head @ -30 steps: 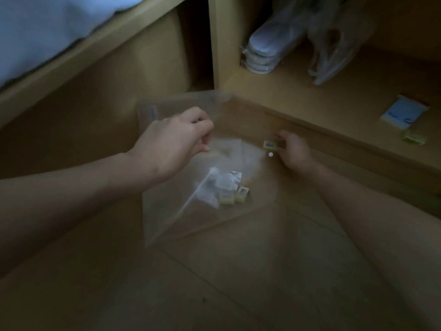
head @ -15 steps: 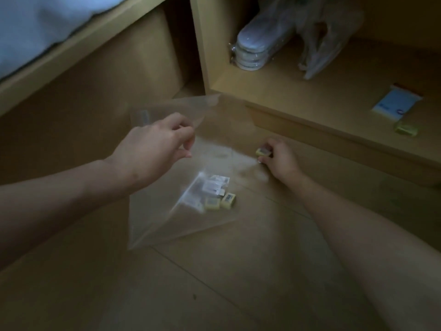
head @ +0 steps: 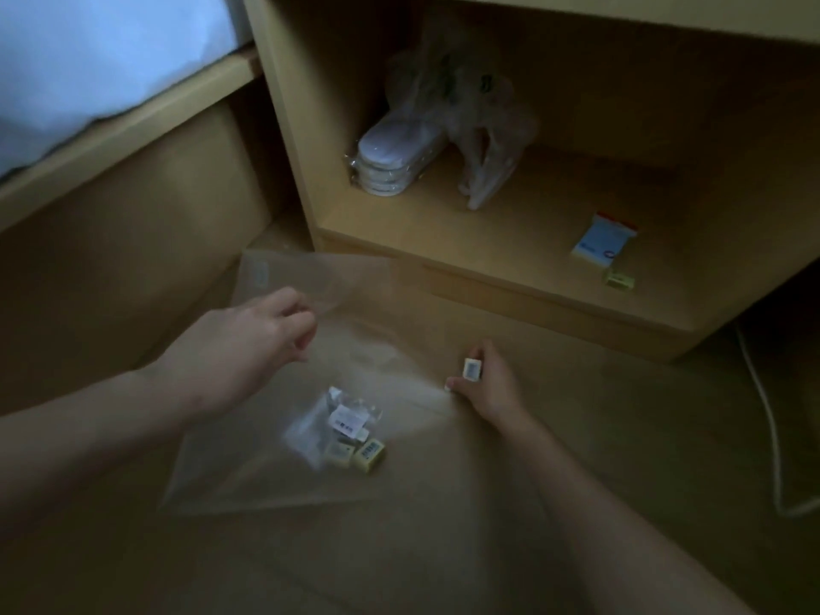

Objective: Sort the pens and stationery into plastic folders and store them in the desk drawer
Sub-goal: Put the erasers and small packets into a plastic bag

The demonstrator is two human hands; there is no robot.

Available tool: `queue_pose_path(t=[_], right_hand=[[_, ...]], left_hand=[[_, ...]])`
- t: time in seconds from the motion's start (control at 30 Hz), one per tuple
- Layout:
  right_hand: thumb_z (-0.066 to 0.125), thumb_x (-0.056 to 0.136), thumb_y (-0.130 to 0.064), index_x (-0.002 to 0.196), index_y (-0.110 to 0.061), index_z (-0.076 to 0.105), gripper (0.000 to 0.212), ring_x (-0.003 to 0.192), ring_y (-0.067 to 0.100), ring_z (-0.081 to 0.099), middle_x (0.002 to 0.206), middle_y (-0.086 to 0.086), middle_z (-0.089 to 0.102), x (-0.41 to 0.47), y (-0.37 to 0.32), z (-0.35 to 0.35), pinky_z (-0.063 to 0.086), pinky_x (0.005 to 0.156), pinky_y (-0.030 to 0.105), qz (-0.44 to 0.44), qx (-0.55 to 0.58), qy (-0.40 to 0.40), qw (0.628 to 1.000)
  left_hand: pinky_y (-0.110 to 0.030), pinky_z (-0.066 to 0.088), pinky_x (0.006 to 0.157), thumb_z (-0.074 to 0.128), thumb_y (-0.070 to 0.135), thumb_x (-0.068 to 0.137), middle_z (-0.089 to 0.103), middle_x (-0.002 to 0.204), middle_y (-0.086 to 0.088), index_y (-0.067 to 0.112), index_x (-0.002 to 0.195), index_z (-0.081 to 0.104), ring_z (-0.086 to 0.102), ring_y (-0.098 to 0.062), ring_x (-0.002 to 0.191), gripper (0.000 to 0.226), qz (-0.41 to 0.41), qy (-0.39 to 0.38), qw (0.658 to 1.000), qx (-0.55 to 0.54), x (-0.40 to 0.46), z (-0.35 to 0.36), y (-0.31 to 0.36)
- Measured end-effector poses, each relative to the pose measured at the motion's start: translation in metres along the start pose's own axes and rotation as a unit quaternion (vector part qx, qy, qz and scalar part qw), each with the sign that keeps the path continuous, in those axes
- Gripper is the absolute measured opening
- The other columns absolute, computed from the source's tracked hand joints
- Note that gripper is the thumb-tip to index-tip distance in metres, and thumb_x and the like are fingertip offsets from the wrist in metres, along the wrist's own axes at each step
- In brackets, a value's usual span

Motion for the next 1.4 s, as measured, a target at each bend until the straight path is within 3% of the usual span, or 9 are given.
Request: queue_pose_path(t=[0.13, 0.23, 0.33, 0.47, 0.63, 0.8, 1.1, 1.23, 1.4], right_hand=[[0.080, 0.070, -0.006, 0.081, -0.014, 0.040, 0.043, 0.063, 0.013, 0.040, 0.071, -0.002, 0.045, -0.005, 0.016, -0.004, 0.028, 0.050, 0.024, 0.007, 0.099, 0.035, 0.994], [0.072, 0.076, 0.004, 0.070, -0.019, 0.040, 0.040, 0.058, 0.011, 0.041, 0.065, 0.000, 0.047, -0.004, 0.023, -0.016, 0.034, 0.049, 0.015, -0.001, 0.172, 0.067, 0.983], [0.067, 0.081, 0.004, 0.072, -0.022, 0.044, 0.036, 0.058, 0.012, 0.049, 0.068, 0.000, 0.051, -0.005, 0.029, -0.037, 0.038, 0.051, 0.011, 0.004, 0.216, 0.142, 0.966], [0.066, 0.083, 0.001, 0.077, -0.024, 0.046, 0.032, 0.068, 0.025, 0.058, 0.079, 0.011, 0.059, -0.013, 0.016, -0.052, 0.049, 0.066, 0.038, -0.029, 0.272, 0.190, 0.943], [0.058, 0.085, 0.009, 0.080, -0.014, 0.048, 0.025, 0.044, 0.002, 0.058, 0.072, 0.010, 0.058, -0.022, -0.031, -0.029, 0.049, 0.047, 0.015, -0.074, 0.373, 0.077, 0.922], [0.058, 0.086, 0.008, 0.082, -0.013, 0.053, 0.022, 0.048, 0.003, 0.061, 0.071, 0.006, 0.061, -0.030, -0.053, 0.002, 0.050, 0.051, 0.015, -0.072, 0.373, 0.007, 0.925], [0.061, 0.086, 0.000, 0.083, -0.036, 0.053, 0.037, 0.067, 0.006, 0.065, 0.092, -0.011, 0.057, -0.058, -0.082, 0.011, 0.054, 0.064, 0.023, -0.193, 0.191, 0.039, 0.962], [0.055, 0.087, 0.010, 0.083, -0.017, 0.057, 0.028, 0.052, 0.014, 0.062, 0.072, 0.001, 0.057, -0.050, -0.071, 0.055, 0.052, 0.051, 0.027, -0.084, 0.286, -0.106, 0.949], [0.056, 0.085, 0.014, 0.078, -0.005, 0.056, 0.020, 0.041, 0.009, 0.060, 0.064, 0.007, 0.056, -0.052, -0.066, 0.082, 0.045, 0.038, 0.019, -0.027, 0.270, -0.191, 0.943]], left_hand=[[-0.034, 0.051, 0.043, 0.081, 0.013, 0.068, 0.061, 0.098, -0.003, 0.017, 0.074, 0.054, 0.064, -0.021, 0.072, 0.027, 0.019, 0.003, 1.000, 0.003, -0.002, -0.001, 0.008], [-0.022, 0.045, 0.039, 0.085, 0.014, 0.062, 0.063, 0.093, -0.002, 0.018, 0.071, 0.055, 0.063, -0.016, 0.065, 0.033, 0.034, -0.013, 0.999, 0.017, 0.000, 0.002, 0.017], [-0.024, 0.047, 0.040, 0.084, 0.013, 0.065, 0.063, 0.093, -0.002, 0.019, 0.073, 0.055, 0.063, -0.016, 0.066, 0.031, 0.031, -0.015, 0.999, 0.008, 0.003, 0.006, 0.017], [-0.029, 0.050, 0.044, 0.080, 0.015, 0.071, 0.062, 0.099, -0.004, 0.018, 0.076, 0.055, 0.063, -0.019, 0.070, 0.025, 0.009, -0.023, 1.000, 0.000, 0.011, 0.009, 0.014], [-0.033, 0.047, 0.064, 0.061, 0.023, 0.089, 0.052, 0.119, 0.001, 0.017, 0.090, 0.053, 0.057, -0.020, 0.095, 0.009, -0.047, -0.035, 0.998, -0.023, 0.018, 0.013, 0.012], [-0.030, 0.040, 0.070, 0.053, 0.029, 0.094, 0.044, 0.126, 0.005, 0.019, 0.100, 0.051, 0.050, -0.016, 0.105, 0.012, -0.093, -0.086, 0.992, -0.009, 0.026, 0.024, 0.004], [-0.031, 0.043, 0.072, 0.053, 0.033, 0.093, 0.044, 0.122, 0.006, 0.021, 0.099, 0.049, 0.051, -0.017, 0.104, 0.014, -0.105, -0.080, 0.991, -0.025, 0.024, 0.026, -0.008], [-0.025, 0.035, 0.068, 0.052, 0.035, 0.094, 0.042, 0.121, 0.008, 0.026, 0.095, 0.044, 0.049, -0.013, 0.100, 0.012, -0.104, -0.076, 0.991, -0.027, 0.021, 0.023, -0.010], [-0.027, 0.039, 0.070, 0.053, 0.035, 0.093, 0.042, 0.120, 0.009, 0.026, 0.095, 0.045, 0.049, -0.013, 0.099, 0.012, -0.105, -0.069, 0.992, -0.031, 0.018, 0.023, -0.013]])
Point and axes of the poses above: each hand's wrist, its own x-axis towards the middle knuckle, its own z-axis out of the palm, y = z × x, the point moved 9 cm from there along x, towards the middle knuckle
